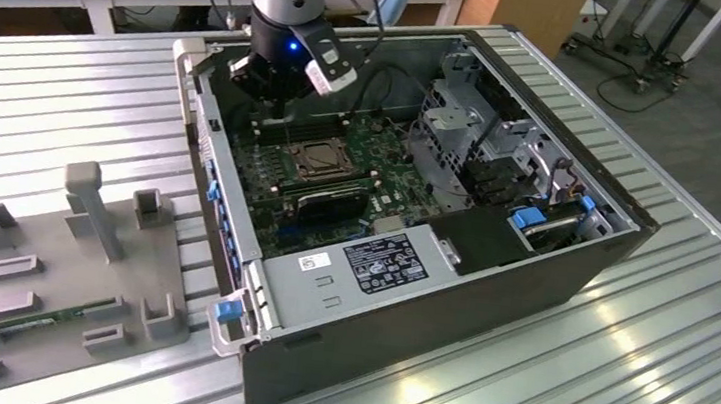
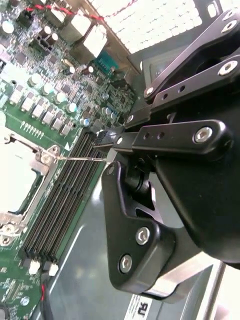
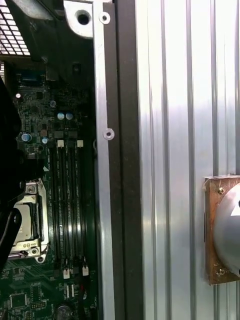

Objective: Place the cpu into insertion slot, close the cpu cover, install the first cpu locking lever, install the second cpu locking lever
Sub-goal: 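Install the first cpu locking lever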

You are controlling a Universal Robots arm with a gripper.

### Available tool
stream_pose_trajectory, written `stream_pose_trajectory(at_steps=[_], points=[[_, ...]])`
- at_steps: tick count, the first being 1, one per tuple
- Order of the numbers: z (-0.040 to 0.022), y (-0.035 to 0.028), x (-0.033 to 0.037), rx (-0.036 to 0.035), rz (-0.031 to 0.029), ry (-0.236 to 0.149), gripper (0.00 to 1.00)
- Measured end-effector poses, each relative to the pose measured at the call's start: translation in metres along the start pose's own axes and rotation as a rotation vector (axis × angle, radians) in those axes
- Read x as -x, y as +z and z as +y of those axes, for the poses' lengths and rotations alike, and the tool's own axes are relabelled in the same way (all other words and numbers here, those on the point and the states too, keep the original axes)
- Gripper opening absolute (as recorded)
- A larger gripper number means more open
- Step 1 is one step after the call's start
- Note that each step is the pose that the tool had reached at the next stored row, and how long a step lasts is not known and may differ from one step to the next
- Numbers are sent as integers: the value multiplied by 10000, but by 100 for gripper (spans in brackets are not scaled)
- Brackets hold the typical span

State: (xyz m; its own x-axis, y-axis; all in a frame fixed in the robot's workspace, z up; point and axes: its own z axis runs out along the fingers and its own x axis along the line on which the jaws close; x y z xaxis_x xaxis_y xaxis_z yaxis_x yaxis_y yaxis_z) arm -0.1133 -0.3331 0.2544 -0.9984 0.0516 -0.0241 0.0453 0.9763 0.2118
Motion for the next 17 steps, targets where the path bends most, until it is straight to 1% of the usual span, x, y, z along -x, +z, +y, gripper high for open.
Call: stream_pose_trajectory(at_steps=[7,9,10,17], points=[[11,9,183,0,0,1,11],[13,12,224,0,-1,3,11],[13,12,237,0,-1,3,11],[12,20,245,2,-2,2,11]])
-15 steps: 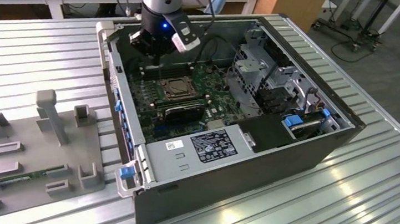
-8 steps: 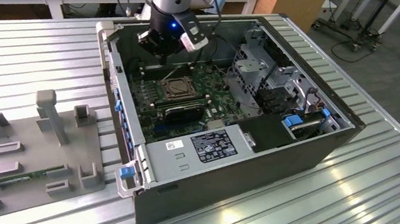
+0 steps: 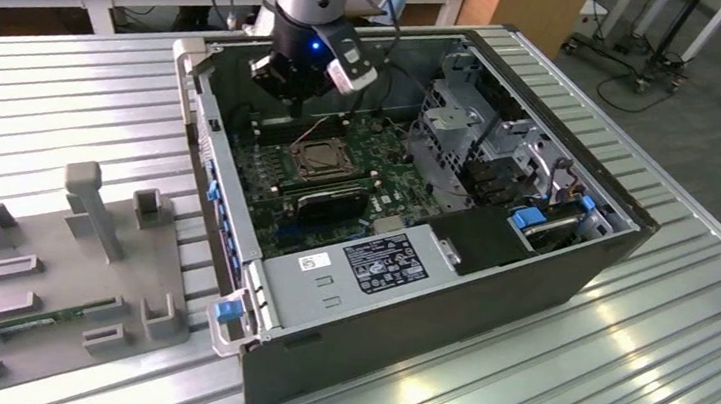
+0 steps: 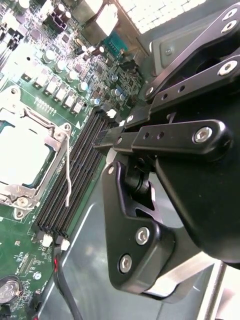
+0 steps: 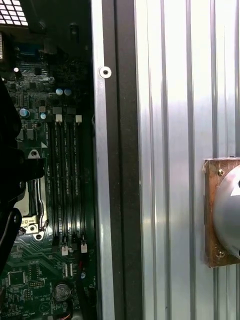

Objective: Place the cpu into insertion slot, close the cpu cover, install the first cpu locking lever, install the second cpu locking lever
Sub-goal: 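Install the first cpu locking lever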

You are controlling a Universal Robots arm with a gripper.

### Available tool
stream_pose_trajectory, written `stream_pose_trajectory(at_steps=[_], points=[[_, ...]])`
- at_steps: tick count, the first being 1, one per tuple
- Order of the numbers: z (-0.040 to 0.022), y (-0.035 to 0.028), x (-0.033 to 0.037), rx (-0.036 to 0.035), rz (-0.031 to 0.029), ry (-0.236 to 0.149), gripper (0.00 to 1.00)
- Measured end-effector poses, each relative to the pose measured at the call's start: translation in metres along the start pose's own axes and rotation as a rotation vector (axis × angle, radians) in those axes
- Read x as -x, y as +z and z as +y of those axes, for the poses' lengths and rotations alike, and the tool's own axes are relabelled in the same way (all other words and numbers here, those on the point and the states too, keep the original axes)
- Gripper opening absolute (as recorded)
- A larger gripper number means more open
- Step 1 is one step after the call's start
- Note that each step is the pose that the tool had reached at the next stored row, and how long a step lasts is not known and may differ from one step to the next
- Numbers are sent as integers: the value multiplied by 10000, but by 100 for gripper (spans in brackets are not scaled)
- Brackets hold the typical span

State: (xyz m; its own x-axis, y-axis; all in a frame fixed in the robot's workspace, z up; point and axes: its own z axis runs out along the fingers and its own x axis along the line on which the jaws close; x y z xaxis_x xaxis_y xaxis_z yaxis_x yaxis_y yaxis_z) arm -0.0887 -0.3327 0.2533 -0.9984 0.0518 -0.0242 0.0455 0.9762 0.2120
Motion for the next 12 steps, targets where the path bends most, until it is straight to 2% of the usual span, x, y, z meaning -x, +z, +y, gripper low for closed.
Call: stream_pose_trajectory(at_steps=[5,12], points=[[-14,70,35,-2,2,2,11],[-4,149,127,-4,4,8,11]])
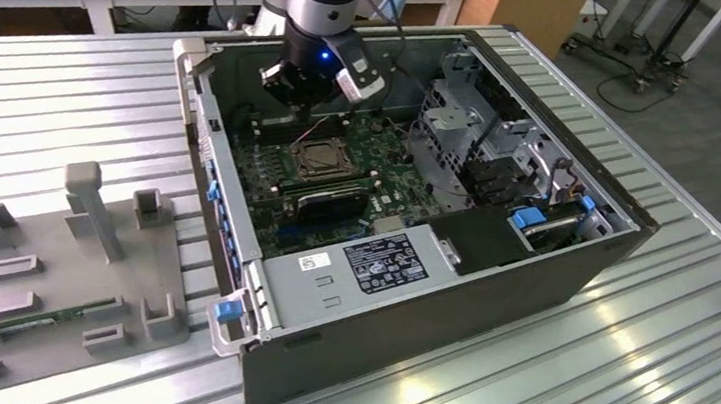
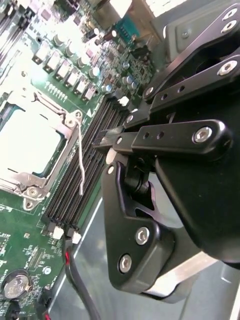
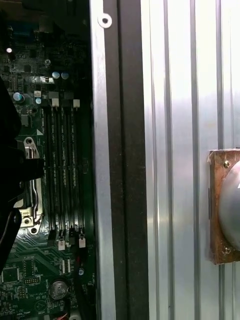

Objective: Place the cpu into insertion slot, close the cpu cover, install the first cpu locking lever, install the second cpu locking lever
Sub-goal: 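Install the first cpu locking lever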

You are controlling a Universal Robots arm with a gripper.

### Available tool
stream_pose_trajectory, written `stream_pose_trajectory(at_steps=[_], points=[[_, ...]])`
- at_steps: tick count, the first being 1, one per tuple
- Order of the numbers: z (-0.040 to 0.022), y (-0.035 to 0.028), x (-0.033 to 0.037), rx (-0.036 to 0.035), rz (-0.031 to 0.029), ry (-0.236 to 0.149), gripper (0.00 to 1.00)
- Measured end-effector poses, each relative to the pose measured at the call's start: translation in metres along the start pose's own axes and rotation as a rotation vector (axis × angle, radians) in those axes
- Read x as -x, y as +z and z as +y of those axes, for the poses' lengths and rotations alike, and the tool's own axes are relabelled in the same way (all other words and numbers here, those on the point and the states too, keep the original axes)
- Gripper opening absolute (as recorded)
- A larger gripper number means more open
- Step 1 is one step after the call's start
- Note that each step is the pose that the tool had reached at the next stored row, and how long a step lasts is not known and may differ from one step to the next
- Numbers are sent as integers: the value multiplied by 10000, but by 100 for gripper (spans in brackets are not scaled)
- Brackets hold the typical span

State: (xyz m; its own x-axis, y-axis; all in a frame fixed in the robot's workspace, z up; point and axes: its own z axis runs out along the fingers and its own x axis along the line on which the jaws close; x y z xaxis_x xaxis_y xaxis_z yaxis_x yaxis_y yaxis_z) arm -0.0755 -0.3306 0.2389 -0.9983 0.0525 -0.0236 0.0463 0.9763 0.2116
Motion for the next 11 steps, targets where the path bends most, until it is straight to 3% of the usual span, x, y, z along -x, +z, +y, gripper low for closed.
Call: stream_pose_trajectory(at_steps=[11], points=[[7,118,76,-3,-8,32,11]])
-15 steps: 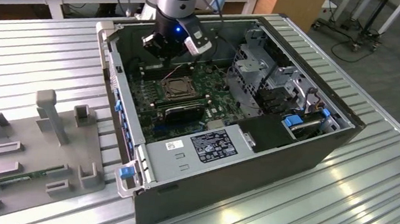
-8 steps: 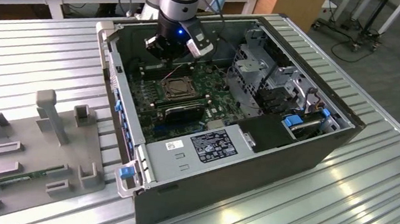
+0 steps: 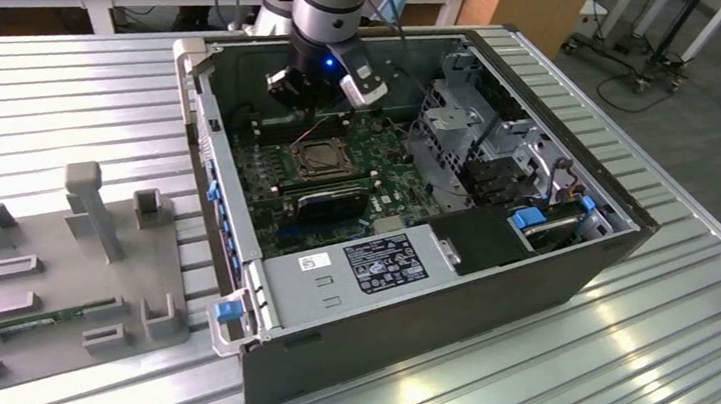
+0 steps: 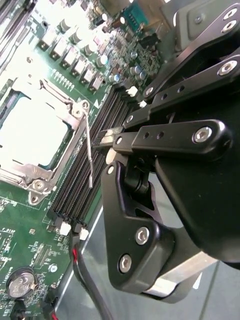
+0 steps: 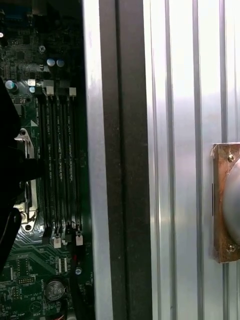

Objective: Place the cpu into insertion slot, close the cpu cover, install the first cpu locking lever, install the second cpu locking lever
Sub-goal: 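Install the first cpu locking lever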

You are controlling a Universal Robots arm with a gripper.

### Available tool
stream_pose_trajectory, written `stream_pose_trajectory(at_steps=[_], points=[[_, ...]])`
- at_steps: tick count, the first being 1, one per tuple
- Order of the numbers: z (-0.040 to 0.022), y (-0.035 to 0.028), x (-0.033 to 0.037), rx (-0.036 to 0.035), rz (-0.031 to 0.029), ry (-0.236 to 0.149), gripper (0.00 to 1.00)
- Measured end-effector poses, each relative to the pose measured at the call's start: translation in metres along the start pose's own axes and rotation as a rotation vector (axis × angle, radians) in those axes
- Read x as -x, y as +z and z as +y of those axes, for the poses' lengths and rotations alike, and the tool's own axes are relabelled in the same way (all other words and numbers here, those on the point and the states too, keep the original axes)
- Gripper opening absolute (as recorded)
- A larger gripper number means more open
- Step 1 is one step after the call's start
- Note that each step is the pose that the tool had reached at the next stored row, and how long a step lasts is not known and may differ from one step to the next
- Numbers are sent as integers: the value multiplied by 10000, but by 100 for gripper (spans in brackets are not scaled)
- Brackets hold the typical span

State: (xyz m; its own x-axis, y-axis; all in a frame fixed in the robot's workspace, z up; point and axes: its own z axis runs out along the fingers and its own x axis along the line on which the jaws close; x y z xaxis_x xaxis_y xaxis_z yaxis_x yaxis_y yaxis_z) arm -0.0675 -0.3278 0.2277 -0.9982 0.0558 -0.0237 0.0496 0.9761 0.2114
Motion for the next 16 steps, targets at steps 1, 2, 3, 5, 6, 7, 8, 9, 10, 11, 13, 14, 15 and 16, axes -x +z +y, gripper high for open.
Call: stream_pose_trajectory(at_steps=[1,2,3,5,6,7,8,9,10,11,13,14,15,16], points=[[0,10,8,0,-1,3,11],[1,18,18,-2,-1,7,11],[2,25,29,-2,-1,8,11],[3,30,35,-2,-1,10,11],[3,30,35,-3,-1,10,11],[3,31,35,-2,-1,10,11],[3,31,36,-3,-1,10,11],[3,34,38,0,-2,9,11],[2,38,41,2,-3,8,11],[2,42,44,1,-3,8,11],[0,50,48,-1,-2,9,11],[-1,54,49,0,-2,9,11],[-1,55,49,-3,-1,11,11],[-1,56,51,-5,1,9,11]])
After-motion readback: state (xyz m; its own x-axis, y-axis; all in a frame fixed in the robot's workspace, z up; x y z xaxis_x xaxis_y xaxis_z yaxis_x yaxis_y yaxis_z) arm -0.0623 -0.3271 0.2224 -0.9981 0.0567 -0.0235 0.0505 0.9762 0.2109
